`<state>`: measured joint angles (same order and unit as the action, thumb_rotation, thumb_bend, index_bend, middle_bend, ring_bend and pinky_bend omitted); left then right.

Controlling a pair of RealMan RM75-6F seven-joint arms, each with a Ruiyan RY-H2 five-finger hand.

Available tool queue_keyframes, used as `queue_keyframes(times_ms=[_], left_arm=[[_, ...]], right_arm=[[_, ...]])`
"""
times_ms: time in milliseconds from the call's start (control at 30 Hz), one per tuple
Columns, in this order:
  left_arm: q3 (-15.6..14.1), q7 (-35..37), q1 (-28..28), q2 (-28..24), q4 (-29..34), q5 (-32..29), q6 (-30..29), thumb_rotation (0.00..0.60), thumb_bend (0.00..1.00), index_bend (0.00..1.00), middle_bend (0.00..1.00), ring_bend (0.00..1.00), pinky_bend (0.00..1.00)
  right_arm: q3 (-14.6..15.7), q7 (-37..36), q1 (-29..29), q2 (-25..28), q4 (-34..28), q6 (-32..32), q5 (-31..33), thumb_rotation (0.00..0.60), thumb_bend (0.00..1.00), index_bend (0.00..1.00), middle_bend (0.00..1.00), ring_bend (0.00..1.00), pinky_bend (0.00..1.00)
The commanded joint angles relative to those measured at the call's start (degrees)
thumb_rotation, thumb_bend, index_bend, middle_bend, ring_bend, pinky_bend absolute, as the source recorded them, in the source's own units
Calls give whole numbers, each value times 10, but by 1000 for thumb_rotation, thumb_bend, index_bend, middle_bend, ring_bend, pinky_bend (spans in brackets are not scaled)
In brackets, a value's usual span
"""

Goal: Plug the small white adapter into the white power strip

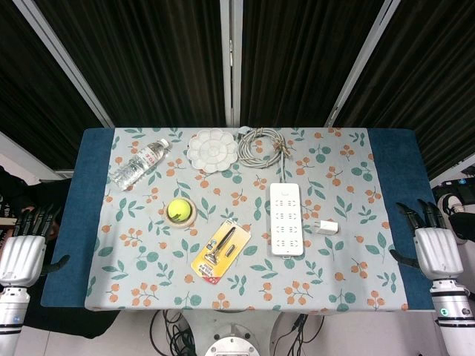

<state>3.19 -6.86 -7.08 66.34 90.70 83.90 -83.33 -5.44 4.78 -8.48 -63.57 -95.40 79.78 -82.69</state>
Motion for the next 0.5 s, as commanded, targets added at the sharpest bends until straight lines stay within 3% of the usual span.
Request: queue_keyframes(times_ms=[33, 200, 500], left_arm=[[-2, 2, 2, 2, -1, 1, -2, 600, 127, 11, 0, 0, 0], [-4, 6, 4, 4, -4, 2, -3, 600, 127, 11, 0, 0, 0], [-6, 18, 4, 10, -16, 4, -2, 600, 127, 11, 0, 0, 0]], right_arm=[[4, -6, -14, -4, 2, -20, -11, 600, 26, 147, 252, 27, 36], [6, -13, -41, -22, 14, -59, -18, 600, 26, 157, 271, 40, 43], [-13, -52, -89, -89, 93, -143, 37, 600, 26, 188, 292, 51, 58]])
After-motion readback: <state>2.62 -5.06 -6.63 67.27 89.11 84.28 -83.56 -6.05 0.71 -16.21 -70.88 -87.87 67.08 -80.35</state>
